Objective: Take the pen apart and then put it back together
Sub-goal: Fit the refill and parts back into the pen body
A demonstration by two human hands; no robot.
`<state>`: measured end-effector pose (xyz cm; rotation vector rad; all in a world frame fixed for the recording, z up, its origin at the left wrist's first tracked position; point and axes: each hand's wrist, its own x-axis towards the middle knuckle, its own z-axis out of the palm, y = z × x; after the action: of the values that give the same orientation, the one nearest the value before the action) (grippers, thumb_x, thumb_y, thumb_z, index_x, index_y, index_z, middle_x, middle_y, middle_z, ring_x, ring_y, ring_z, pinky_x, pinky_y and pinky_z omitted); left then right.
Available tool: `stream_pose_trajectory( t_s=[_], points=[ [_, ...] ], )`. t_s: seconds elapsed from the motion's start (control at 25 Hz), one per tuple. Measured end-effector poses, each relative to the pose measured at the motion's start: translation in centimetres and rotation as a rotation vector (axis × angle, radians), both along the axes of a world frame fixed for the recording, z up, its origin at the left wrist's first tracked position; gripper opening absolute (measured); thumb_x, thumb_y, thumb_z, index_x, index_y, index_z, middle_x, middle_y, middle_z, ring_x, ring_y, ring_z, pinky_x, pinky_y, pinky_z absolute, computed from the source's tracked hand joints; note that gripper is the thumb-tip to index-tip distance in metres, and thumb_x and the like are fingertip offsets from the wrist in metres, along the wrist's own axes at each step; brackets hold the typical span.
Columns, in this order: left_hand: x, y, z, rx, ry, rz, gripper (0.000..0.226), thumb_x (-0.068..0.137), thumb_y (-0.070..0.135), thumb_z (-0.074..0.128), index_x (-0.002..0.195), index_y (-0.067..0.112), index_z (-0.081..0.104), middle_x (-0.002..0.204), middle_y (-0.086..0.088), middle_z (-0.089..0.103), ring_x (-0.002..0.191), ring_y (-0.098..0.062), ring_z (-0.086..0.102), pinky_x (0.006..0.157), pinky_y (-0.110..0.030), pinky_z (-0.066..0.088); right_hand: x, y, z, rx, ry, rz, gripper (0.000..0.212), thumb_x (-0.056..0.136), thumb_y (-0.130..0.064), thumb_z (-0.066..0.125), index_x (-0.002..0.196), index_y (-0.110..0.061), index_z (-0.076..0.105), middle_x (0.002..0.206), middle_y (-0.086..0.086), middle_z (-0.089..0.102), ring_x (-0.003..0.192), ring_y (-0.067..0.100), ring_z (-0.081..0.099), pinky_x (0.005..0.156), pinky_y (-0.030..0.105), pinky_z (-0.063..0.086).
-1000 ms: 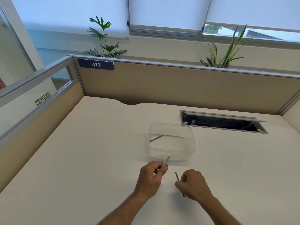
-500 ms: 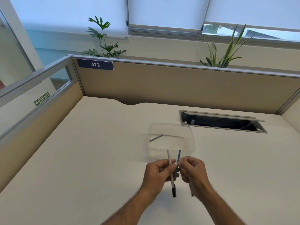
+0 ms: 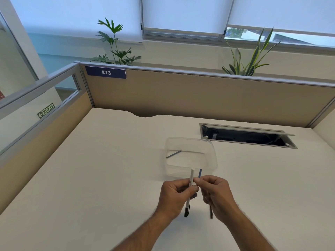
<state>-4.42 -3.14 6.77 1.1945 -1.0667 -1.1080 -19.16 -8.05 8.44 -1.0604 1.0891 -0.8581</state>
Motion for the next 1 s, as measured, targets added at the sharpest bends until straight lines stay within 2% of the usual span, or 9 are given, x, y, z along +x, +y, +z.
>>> stream_pose_trajectory(
  t_s=[0.12, 0.2, 0.28, 0.44, 0.6, 0.76, 1.0],
  points=[
    [0.1, -0.1, -0.1, -0.018, -0.048, 0.016, 0.018, 0.084, 0.016, 0.075, 0.092, 0.032, 0.078, 0.08, -0.003, 0.078, 0.071, -0.024, 0.074, 0.07, -0.035, 0.062, -0.2, 0.0, 0.8, -0.049, -0.003, -0.05, 0.034, 0.065, -0.03, 0.083, 0.079, 0.0, 0.074, 0.054, 0.006, 0.055, 0.048, 0.017, 0.045, 0.045, 0.025, 0.039],
    [0.1, -0.1, -0.1, -0.03, -0.068, 0.041, 0.026, 0.082, 0.014, 0.077, 0.096, 0.037, 0.076, 0.083, 0.002, 0.078, 0.07, -0.021, 0.074, 0.066, -0.029, 0.061, -0.5, -0.2, 1.5, -0.105, -0.042, -0.107, 0.029, 0.067, -0.027, 0.081, 0.084, -0.004, 0.077, 0.069, 0.011, 0.071, 0.063, 0.023, 0.065, 0.057, 0.027, 0.053],
    [0.1, -0.1, -0.2, -0.044, -0.114, 0.072, 0.033, 0.081, 0.015, 0.078, 0.094, 0.045, 0.073, 0.082, 0.005, 0.078, 0.07, -0.02, 0.073, 0.066, -0.027, 0.06, -0.6, -0.5, 2.3, -0.174, -0.104, -0.197, 0.023, 0.07, -0.02, 0.08, 0.089, -0.007, 0.078, 0.082, 0.015, 0.077, 0.076, 0.031, 0.074, 0.065, 0.029, 0.06],
    [0.0, -0.3, -0.5, -0.096, -0.235, 0.117, 0.036, 0.083, 0.018, 0.076, 0.094, 0.053, 0.071, 0.081, 0.01, 0.075, 0.069, -0.015, 0.07, 0.07, -0.033, 0.061, -0.7, -0.6, 3.5, -0.354, -0.138, -0.325, 0.023, 0.077, -0.014, 0.074, 0.098, -0.005, 0.073, 0.084, 0.015, 0.077, 0.078, 0.033, 0.076, 0.069, 0.031, 0.063],
    [-0.3, -0.2, -0.8, -0.136, -0.314, 0.135, 0.031, 0.083, 0.017, 0.075, 0.104, 0.039, 0.07, 0.076, 0.013, 0.073, 0.071, -0.013, 0.068, 0.069, -0.032, 0.06, -0.6, -0.2, 3.9, -0.463, -0.117, -0.35, 0.02, 0.081, -0.008, 0.071, 0.101, -0.005, 0.071, 0.085, 0.01, 0.078, 0.079, 0.03, 0.076, 0.069, 0.029, 0.062],
    [-0.3, -0.2, -0.8, -0.168, -0.354, 0.142, 0.023, 0.083, 0.016, 0.075, 0.105, 0.025, 0.074, 0.078, 0.02, 0.071, 0.073, -0.007, 0.067, 0.068, -0.021, 0.057, -0.5, 0.1, 3.5, -0.491, -0.094, -0.339, 0.019, 0.083, 0.003, 0.07, 0.099, -0.008, 0.071, 0.085, 0.009, 0.078, 0.077, 0.03, 0.076, 0.067, 0.031, 0.063],
    [-0.3, -0.1, -0.5, -0.195, -0.378, 0.149, 0.021, 0.083, 0.015, 0.075, 0.104, 0.02, 0.075, 0.078, 0.016, 0.071, 0.073, -0.006, 0.066, 0.068, -0.018, 0.055, -0.6, 0.2, 3.2, -0.495, -0.088, -0.32, 0.019, 0.083, 0.001, 0.07, 0.1, -0.008, 0.071, 0.084, 0.009, 0.078, 0.077, 0.031, 0.076, 0.068, 0.032, 0.063]
  ],
)
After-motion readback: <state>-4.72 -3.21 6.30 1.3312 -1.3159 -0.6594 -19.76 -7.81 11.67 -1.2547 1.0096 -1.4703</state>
